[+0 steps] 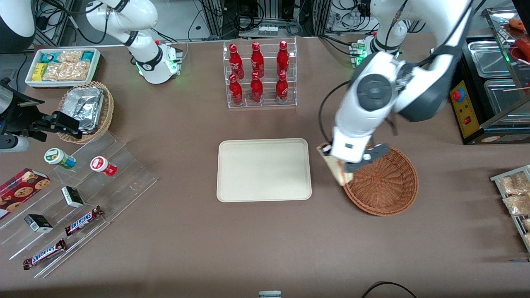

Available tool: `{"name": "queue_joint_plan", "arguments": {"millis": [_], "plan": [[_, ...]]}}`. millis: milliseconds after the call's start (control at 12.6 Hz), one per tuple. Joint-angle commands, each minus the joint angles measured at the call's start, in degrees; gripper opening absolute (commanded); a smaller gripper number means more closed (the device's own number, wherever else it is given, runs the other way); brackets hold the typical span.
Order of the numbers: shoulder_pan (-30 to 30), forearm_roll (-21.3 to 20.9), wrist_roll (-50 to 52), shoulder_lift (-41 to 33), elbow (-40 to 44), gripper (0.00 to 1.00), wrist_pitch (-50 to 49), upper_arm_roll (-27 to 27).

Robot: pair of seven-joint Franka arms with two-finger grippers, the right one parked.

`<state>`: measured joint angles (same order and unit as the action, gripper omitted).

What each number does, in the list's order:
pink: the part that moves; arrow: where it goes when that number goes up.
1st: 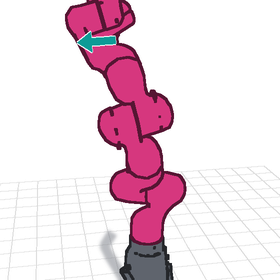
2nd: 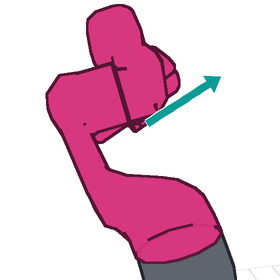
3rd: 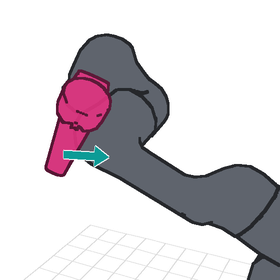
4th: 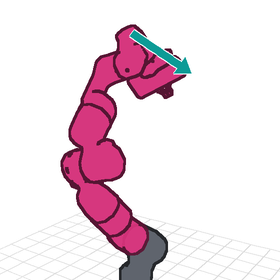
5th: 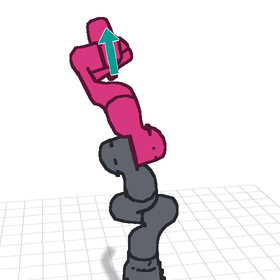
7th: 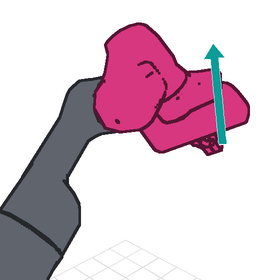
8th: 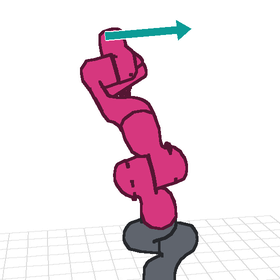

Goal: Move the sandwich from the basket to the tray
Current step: 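Carry the sandwich over the cream tray and lower it onto the tray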

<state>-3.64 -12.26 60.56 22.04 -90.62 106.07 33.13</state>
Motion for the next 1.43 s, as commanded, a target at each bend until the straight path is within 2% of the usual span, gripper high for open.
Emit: {"name": "queue_joint_plan", "arguments": {"millis": [0, 158, 317, 792, 1188, 1267, 1347], "plan": [[-4.5, -7.8, -1.4, 9.3, 5.1, 0.00, 1.3, 2.5], [-7.8, -9.8, -1.1, 15.1, 8.3, 0.00, 5.4, 2.4], [-10.7, -13.5, -0.6, 17.9, 8.4, 0.00, 8.3, 2.2], [-16.2, -16.4, -0.4, 23.8, 9.0, 0.00, 11.5, -0.1], [-17.4, -16.7, -0.6, 26.3, 10.5, 0.00, 11.9, -0.2], [-17.5, -17.3, -0.4, 26.6, 10.5, 0.20, 11.9, -0.4], [-17.5, -17.4, -0.4, 26.7, 10.5, 0.73, 11.9, -0.4]]}}
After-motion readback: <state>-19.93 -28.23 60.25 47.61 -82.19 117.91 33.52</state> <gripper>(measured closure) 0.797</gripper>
